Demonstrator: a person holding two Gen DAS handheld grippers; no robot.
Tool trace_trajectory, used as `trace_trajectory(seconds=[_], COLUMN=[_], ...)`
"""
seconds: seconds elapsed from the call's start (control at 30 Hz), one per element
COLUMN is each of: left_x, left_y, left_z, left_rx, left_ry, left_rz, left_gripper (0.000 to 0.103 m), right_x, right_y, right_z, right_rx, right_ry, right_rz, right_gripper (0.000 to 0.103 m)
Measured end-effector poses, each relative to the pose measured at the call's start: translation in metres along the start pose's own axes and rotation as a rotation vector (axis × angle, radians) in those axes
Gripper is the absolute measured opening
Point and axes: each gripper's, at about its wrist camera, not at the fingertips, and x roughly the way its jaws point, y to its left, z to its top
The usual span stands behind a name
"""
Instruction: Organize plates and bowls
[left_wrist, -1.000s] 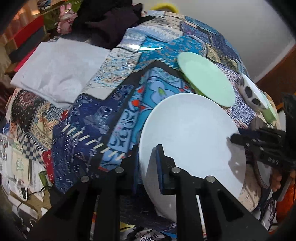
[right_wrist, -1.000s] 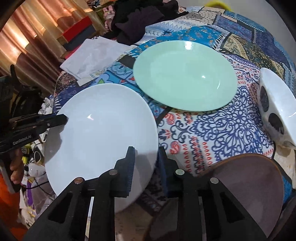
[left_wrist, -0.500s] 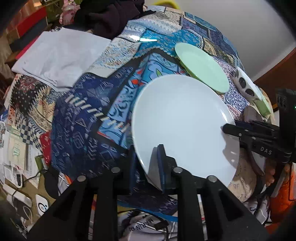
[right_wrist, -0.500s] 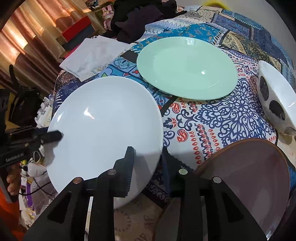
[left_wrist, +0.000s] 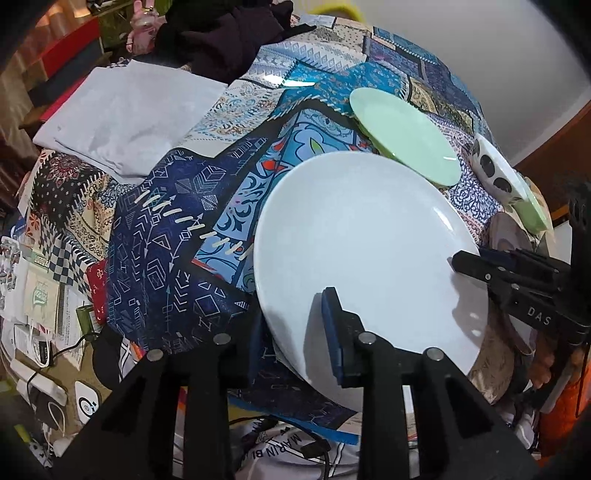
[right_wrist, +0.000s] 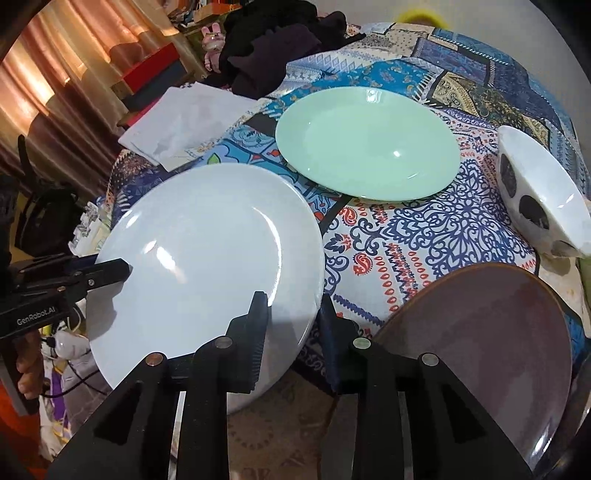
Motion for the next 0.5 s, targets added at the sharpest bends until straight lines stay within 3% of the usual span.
trace_trajectory(seconds=[0.5], left_x=[-0.036], left_y=[-0.036], left_z=[0.006], left_rx=[0.071], left_ry=[-0.118], left_rz=[0.004], left_gripper=[0.03], right_x=[-0.053], right_y=[-0.013], right_z=[-0.008], right_rx=[0.046], right_ry=[-0.144], right_rz=[-0.031], right_gripper=[0.024])
